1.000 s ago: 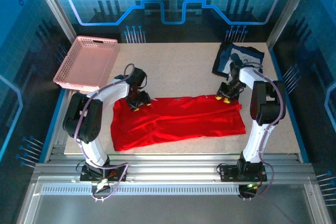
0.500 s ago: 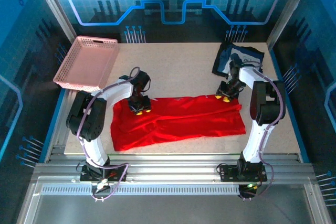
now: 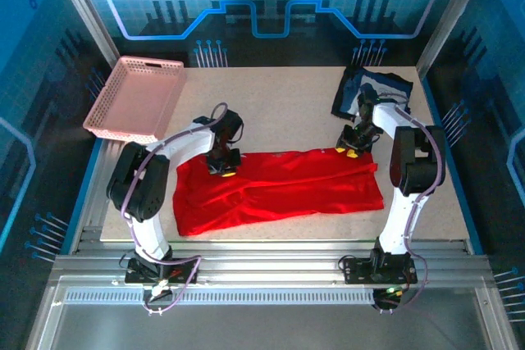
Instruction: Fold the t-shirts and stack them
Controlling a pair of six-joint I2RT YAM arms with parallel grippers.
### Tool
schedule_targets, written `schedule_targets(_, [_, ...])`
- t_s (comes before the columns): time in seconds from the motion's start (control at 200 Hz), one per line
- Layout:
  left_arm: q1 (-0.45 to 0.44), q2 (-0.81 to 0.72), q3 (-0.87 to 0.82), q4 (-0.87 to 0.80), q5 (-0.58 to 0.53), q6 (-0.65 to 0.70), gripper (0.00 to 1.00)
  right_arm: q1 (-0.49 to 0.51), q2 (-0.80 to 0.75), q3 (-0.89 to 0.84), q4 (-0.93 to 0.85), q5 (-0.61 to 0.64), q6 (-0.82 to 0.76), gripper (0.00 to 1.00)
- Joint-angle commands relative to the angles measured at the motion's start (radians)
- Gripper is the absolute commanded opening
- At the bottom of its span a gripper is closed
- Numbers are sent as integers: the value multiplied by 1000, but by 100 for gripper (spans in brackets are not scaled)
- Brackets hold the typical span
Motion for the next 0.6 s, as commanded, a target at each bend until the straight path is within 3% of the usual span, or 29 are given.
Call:
schedule_targets(0.0, [-14,-65,-26,-31,-60,-29,5,13,30,29,-18,-28,-14,35])
schedule_targets(0.045, [-14,-73,-28,-33,-84,-44,8,14,35,31,-17,-34,-16,35])
schedule_targets(0.14, [-10,-68,-5,-33,-122,-50,36,16,46,43,-20,-39,-22,35])
schedule_targets(0.21, [-2,-49,11,-25,-124,-46,46,16,50,51,-25,-43,-27,36])
schedule_targets(0.595, [15,43,27,6,-122,-16,43,14,66,74,-42,-49,-54,36])
